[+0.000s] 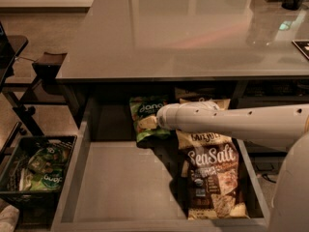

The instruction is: Pick green rice chip bag from top drawer and place on counter

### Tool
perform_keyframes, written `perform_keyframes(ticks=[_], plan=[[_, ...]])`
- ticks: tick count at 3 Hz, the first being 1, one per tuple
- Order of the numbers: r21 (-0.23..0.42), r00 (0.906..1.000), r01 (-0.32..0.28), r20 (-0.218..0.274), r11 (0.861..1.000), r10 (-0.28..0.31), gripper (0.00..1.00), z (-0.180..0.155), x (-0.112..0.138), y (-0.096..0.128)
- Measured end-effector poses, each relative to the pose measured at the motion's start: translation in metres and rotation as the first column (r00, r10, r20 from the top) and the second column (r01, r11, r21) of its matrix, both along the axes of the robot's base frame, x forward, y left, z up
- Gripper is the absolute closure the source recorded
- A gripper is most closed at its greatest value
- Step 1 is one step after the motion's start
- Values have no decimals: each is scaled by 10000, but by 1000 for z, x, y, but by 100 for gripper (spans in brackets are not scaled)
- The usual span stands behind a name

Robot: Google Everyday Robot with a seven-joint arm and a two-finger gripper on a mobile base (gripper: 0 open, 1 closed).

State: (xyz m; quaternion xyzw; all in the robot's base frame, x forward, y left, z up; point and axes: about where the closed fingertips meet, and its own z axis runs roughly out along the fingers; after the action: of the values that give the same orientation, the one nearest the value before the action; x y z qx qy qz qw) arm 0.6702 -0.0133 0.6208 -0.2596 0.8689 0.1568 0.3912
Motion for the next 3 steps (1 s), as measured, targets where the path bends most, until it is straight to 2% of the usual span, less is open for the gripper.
perform_keyframes(ticks=[2,3], plan=[[0,10000,-1,0,10000,1,89,0,0,0],[0,10000,-1,0,10000,1,100,0,0,0]])
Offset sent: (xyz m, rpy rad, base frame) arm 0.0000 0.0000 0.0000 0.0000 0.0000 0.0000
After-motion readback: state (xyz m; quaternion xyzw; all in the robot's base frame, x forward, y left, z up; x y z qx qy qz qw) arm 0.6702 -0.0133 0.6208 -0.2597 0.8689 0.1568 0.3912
